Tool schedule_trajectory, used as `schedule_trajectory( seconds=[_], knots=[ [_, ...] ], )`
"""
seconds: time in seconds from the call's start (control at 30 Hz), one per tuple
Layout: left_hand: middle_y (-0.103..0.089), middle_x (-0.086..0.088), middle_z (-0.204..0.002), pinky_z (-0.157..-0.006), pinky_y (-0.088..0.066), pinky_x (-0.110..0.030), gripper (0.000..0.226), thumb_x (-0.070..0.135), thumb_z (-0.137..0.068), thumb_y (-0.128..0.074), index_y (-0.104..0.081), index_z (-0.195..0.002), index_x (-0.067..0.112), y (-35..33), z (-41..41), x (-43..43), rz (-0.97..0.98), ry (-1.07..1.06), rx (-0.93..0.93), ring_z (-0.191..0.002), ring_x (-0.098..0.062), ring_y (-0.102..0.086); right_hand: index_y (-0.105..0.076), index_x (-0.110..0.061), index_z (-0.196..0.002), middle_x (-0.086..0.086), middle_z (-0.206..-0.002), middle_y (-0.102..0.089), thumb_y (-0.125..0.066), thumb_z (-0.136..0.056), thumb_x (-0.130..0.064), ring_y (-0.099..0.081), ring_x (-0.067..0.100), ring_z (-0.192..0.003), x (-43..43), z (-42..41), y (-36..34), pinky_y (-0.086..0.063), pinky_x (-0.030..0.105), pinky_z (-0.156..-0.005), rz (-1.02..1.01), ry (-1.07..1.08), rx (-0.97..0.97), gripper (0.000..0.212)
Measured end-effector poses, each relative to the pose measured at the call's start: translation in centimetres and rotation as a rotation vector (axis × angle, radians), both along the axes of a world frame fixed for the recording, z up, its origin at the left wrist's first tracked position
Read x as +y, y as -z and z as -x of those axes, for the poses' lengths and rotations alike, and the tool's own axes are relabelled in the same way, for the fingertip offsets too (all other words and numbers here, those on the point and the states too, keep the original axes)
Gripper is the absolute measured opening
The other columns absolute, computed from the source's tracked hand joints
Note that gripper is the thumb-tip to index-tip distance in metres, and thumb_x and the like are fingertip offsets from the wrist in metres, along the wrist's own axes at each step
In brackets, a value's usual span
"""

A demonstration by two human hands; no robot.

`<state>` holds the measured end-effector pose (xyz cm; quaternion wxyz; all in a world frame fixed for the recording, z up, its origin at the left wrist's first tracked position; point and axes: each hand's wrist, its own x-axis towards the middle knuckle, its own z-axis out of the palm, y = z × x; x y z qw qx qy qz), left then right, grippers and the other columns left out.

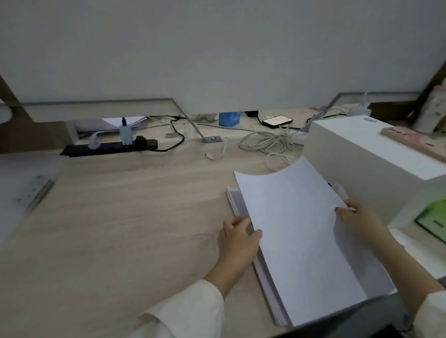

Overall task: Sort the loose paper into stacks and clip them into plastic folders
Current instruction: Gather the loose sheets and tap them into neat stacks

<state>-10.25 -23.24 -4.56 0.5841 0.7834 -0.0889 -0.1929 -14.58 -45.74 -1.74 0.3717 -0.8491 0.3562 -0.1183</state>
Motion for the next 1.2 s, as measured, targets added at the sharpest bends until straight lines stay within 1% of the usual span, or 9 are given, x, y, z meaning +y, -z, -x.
schedule_trajectory(
  seconds=[0.13, 0.27, 0.37, 0.47, 0.6, 0.73, 0.87, 1.03, 1.2],
  knots=[
    [-0.016, -0.006, -0.144, -0.109, -0.026, -0.026, 0.043, 0.025, -0.078, -0.057, -0.047, -0.119, 0.017, 0.2, -0.3, -1.1, -0.008, -0.007, 0.023, -0.138, -0.021, -0.018, -0.053, 0.002, -0.101, 0.025, -0.103, -0.062, -0.046, -0.091, -0.012, -0.055, 0.036, -0.090, -0.6, 0.1, 1.9, -0.040, 0.038, -0.076, 0.126, -0.006, 0.103, 0.018],
    [-0.049, -0.010, -0.131, -0.103, -0.043, -0.045, 0.081, 0.038, -0.047, -0.065, -0.046, -0.118, 0.006, 0.8, -1.8, -0.9, 0.135, -0.154, 0.228, -0.119, -0.028, -0.052, -0.054, 0.000, -0.111, 0.014, -0.090, -0.057, -0.047, -0.090, -0.011, -0.049, 0.028, -0.080, -0.1, 0.1, 3.0, -0.033, 0.032, -0.066, 0.233, -0.022, 0.098, 0.024],
    [-0.060, -0.014, -0.118, -0.096, -0.047, -0.040, 0.064, 0.026, -0.061, -0.063, -0.047, -0.119, 0.002, 1.3, -3.1, -0.8, 0.157, -0.164, 0.319, -0.108, -0.030, -0.059, -0.054, 0.004, -0.114, 0.020, -0.106, -0.062, -0.046, -0.092, -0.009, -0.055, 0.033, -0.088, 0.4, -0.1, 3.8, -0.033, 0.030, -0.068, 0.304, -0.053, 0.097, 0.027],
    [-0.062, -0.010, -0.104, -0.083, -0.050, -0.034, 0.064, 0.027, -0.059, -0.056, -0.051, -0.116, -0.003, 1.1, -3.0, -1.6, 0.084, -0.127, 0.238, -0.092, -0.027, -0.062, -0.054, 0.004, -0.115, 0.022, -0.122, -0.056, -0.044, -0.093, -0.011, -0.056, 0.035, -0.104, 0.6, -0.3, 4.4, -0.039, 0.033, -0.076, 0.330, -0.056, 0.109, 0.028],
    [-0.049, -0.009, -0.125, -0.077, -0.042, -0.030, 0.049, 0.019, -0.089, -0.043, -0.025, -0.131, 0.003, 1.1, -2.4, -2.8, -0.167, -0.095, 0.082, -0.106, -0.026, -0.056, -0.052, 0.004, -0.117, 0.022, -0.120, -0.054, -0.043, -0.093, -0.013, -0.052, 0.036, -0.107, 1.2, -0.2, 4.5, -0.040, 0.034, -0.082, 0.373, -0.060, 0.132, 0.030],
    [-0.051, -0.006, -0.113, -0.073, -0.045, -0.030, 0.016, 0.010, -0.094, -0.040, -0.031, -0.108, 0.011, 0.6, -1.9, -2.2, -0.010, -0.147, 0.000, -0.089, -0.019, -0.054, -0.052, -0.001, -0.122, 0.021, -0.125, -0.050, -0.049, -0.091, -0.022, -0.043, 0.035, -0.117, 1.7, -0.1, 4.4, -0.036, 0.037, -0.095, 0.376, -0.077, 0.164, 0.037],
    [-0.060, -0.003, -0.112, -0.086, -0.049, -0.036, 0.018, 0.009, -0.094, -0.046, -0.042, -0.107, 0.021, -0.4, -1.5, 1.3, 0.234, -0.219, -0.086, -0.096, -0.020, -0.060, -0.044, -0.012, -0.134, 0.009, -0.127, -0.052, -0.064, -0.083, -0.036, -0.051, 0.024, -0.116, 2.8, -0.5, 2.8, -0.041, 0.035, -0.097, -0.043, -0.146, -0.038, 0.060],
    [-0.072, 0.014, -0.094, -0.067, -0.054, -0.022, 0.027, 0.011, -0.093, -0.050, -0.051, -0.104, 0.036, -3.7, -1.0, 8.2, 0.472, -0.206, -0.189, -0.085, -0.004, -0.069, -0.063, -0.016, -0.113, 0.001, -0.105, -0.074, -0.059, -0.086, -0.031, -0.071, 0.016, -0.094, 7.5, -1.1, -1.8, -0.058, 0.024, -0.072, -0.847, -0.483, -0.277, 0.032],
    [-0.064, 0.012, -0.093, -0.057, -0.049, -0.007, 0.029, 0.005, -0.092, -0.049, -0.046, -0.100, 0.033, -7.7, -1.4, 14.8, 0.431, -0.310, -0.471, -0.072, 0.011, -0.064, -0.068, -0.012, -0.099, 0.002, -0.091, -0.077, -0.061, -0.073, -0.027, -0.073, 0.015, -0.080, 13.9, -3.2, -5.3, -0.058, 0.024, -0.067, -0.981, -0.631, -0.390, 0.031]
  ],
)
